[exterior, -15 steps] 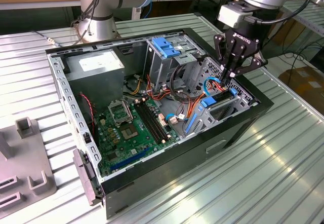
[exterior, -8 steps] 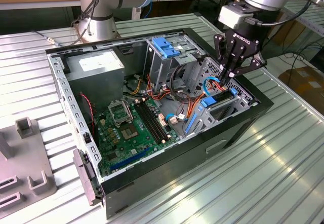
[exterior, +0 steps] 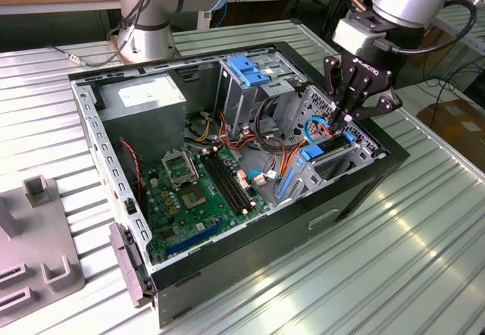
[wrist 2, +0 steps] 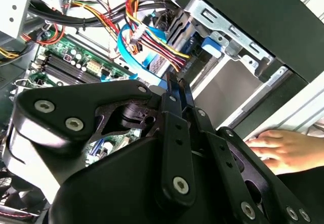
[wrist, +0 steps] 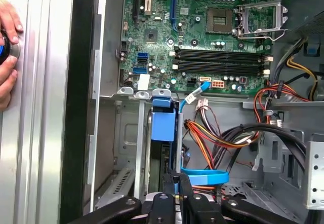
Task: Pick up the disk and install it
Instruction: 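Insert the second disk wire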
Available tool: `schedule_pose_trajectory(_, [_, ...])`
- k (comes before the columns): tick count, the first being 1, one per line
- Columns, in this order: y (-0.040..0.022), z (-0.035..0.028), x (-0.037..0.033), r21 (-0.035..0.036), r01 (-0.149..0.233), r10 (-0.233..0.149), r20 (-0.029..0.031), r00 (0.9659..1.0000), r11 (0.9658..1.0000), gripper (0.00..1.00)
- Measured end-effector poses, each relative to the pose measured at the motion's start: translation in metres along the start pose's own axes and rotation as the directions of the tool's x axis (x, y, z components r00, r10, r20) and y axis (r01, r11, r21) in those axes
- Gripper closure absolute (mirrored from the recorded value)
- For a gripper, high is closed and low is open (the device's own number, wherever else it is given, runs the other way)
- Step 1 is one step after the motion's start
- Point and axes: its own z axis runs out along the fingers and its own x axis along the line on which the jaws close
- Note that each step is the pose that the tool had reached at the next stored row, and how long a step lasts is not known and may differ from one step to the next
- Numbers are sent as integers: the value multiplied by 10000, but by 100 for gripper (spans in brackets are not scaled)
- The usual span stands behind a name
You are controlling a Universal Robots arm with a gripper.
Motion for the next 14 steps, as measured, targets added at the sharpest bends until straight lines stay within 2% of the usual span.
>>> schedule_pose_trajectory(2, [12, 18, 58, 8, 3, -3, 97, 10000, 10000, 84])
schedule_pose_trajectory(4, [23, 33, 85, 27, 5, -6, 240, 9997, 10000, 84])
schedule_pose_trajectory(7, [31, 54, 106, 50, 5, -7, 366, 9993, 10000, 84])
schedule_pose_trajectory(12, [65, 86, 132, 105, 7, -13, 612, 9981, 9999, 84])
schedule_pose_trajectory(14, [66, 99, 152, 111, 7, -15, 676, 9977, 9999, 84])
